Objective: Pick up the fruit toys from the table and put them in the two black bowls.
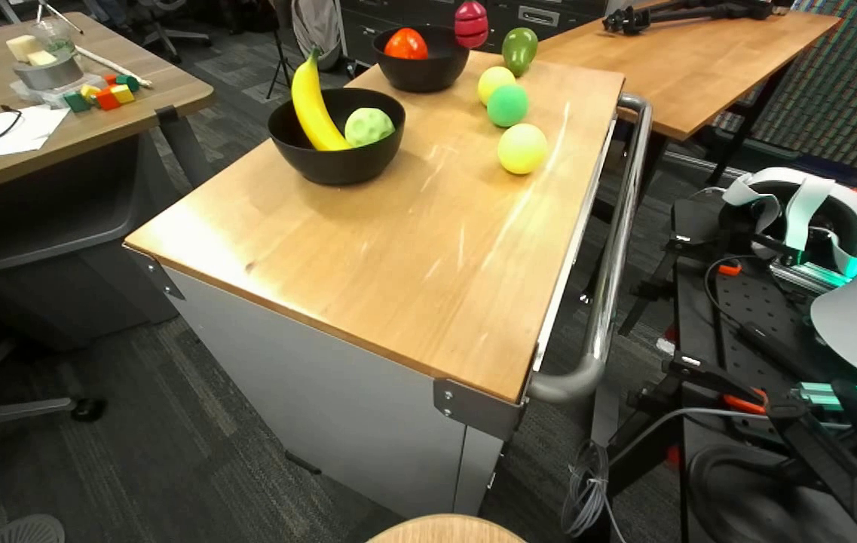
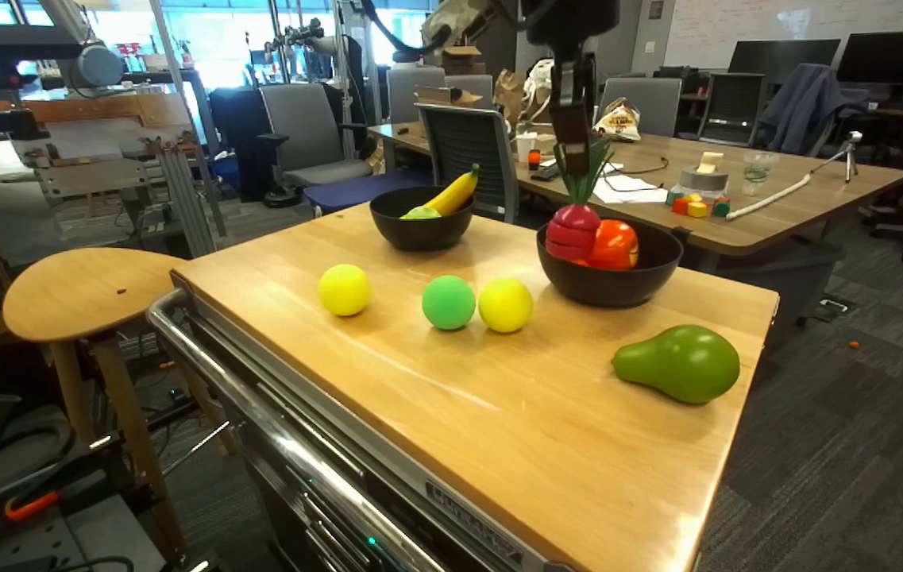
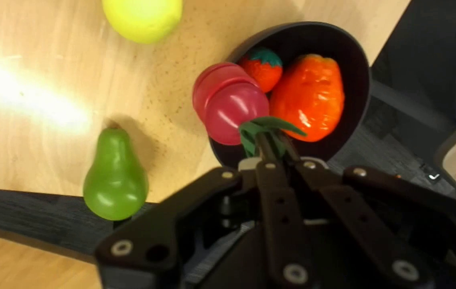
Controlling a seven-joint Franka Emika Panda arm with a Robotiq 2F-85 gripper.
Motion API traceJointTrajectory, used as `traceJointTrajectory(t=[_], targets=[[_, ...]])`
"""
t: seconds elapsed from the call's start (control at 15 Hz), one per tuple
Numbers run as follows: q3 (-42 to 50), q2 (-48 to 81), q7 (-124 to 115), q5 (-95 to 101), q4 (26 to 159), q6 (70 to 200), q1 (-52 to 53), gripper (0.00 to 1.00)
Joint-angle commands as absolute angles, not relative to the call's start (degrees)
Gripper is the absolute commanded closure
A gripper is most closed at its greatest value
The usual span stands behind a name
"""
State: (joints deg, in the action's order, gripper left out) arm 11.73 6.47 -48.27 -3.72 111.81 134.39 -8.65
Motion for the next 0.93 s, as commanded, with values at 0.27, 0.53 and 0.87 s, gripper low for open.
traceJointTrajectory(t=[0.27, 0.53, 0.87], targets=[[10.1, 15.1, -54.4, -2.9, 97.0, 130.4, -6.6, 0.99], [11.3, 20.9, -58.7, 1.2, 90.2, 123.7, -5.2, 0.99], [12.0, 25.5, -60.8, 3.4, 83.5, 114.4, -5.4, 0.72]])
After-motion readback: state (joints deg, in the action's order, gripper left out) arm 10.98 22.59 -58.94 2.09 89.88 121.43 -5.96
